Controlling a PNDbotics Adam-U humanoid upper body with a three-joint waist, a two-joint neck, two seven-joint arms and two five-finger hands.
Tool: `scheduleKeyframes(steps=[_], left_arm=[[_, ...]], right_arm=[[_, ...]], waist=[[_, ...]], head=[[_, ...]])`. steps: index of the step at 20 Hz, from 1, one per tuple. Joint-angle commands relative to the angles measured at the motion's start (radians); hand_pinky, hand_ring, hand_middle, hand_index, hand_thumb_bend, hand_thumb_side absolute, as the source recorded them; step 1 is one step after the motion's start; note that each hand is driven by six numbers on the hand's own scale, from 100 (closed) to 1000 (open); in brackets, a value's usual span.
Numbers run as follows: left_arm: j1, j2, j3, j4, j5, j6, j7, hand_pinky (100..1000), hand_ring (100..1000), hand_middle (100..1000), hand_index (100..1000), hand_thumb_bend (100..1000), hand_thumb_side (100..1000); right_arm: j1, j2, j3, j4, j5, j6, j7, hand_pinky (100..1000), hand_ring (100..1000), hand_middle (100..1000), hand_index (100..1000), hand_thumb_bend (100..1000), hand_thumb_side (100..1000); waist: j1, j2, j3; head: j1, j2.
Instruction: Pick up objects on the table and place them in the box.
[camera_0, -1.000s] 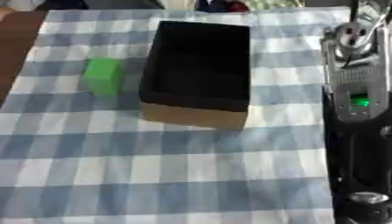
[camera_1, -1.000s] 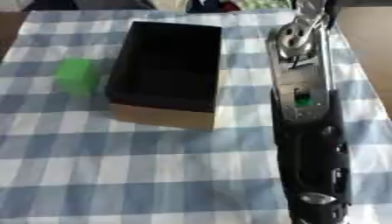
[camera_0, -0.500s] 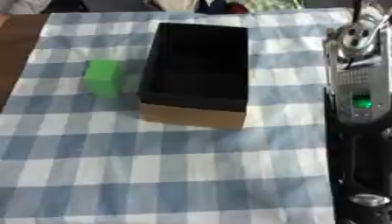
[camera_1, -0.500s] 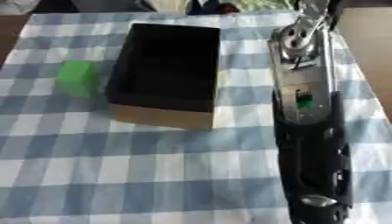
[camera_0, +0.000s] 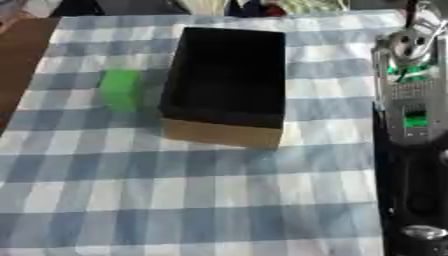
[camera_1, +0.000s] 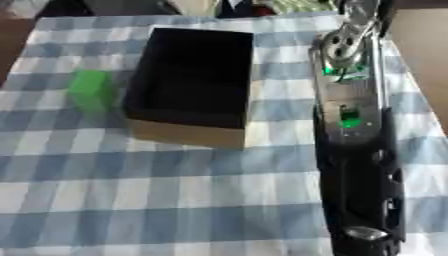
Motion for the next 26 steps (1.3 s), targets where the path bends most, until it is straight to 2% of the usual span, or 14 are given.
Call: scheduleKeyframes(steps=[1,5,15,24,26], left_arm=[[-0.044,0.009,-0.029,0.044,-0.043,-0.047,-0.106,786,890,915,1000,767,100],[-0.081,-0.015,-0.045,0.072,-0.086,-0.023,-0.178,797,897,929,1000,839,149],[-0.173,-0.082,-0.055,0.086,-0.066,0.011,-0.348,828,895,931,1000,821,185],[-0.244,-0.156,-0.075,0.123,-0.056,0.029,-0.389,875,892,927,1000,748,224],[-0.256,-0.17,-0.081,0.131,-0.068,0.035,-0.389,867,891,923,1000,773,188]], right_arm=[[-0.009,0.003,0.003,-0.007,0.009,-0.003,0.001,785,838,689,874,100,557],[-0.006,0.007,0.004,-0.007,0.008,-0.003,0.0,785,838,689,875,100,561],[0.002,0.015,0.003,-0.008,0.004,-0.004,-0.004,785,838,689,876,100,566],[0.008,0.021,0.007,-0.01,0.0,-0.006,-0.002,785,840,689,877,100,569],[0.009,0.023,0.007,-0.011,-0.002,-0.006,-0.002,785,840,689,878,100,571]], waist=[[0.005,-0.023,0.003],[0.005,-0.025,0.006],[0.004,-0.029,0.007],[0.006,-0.027,0.004],[0.006,-0.026,0.004]], head=[[0.004,0.005],[0.005,0.005],[0.016,0.005],[0.038,-0.001],[0.042,-0.003]])
